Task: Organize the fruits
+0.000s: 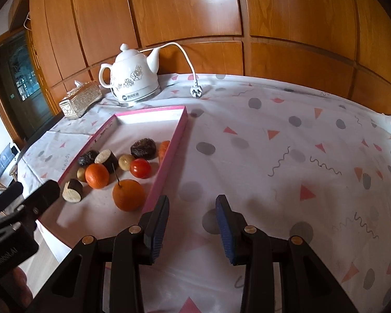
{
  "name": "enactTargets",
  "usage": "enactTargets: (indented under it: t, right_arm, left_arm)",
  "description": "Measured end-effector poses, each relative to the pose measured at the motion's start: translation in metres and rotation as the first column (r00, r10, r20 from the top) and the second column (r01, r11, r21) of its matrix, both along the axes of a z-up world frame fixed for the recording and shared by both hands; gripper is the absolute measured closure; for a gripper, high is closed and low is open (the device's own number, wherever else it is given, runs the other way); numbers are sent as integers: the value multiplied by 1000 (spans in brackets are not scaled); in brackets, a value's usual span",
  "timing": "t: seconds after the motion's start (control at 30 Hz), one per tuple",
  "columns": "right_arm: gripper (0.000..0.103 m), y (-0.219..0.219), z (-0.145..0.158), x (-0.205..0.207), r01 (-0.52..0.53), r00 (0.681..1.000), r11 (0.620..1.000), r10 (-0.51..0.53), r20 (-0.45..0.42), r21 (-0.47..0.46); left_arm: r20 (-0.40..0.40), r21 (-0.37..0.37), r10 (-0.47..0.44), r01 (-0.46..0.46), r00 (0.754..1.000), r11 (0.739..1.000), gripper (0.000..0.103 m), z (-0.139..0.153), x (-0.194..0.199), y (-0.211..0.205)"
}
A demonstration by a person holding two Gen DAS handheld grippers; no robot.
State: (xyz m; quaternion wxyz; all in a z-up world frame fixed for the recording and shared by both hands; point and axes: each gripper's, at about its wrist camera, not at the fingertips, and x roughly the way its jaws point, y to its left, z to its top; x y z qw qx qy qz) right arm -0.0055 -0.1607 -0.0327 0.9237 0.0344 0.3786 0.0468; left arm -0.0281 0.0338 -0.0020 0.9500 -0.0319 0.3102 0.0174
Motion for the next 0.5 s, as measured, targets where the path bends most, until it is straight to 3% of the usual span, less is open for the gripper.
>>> enactTargets:
  t: [0.5]
  right_arm:
    - [66, 12, -1, -5, -47, 999, 998, 47, 10, -36]
  left_arm:
    - [3, -10, 44, -44, 999, 999, 0, 1, 0, 0]
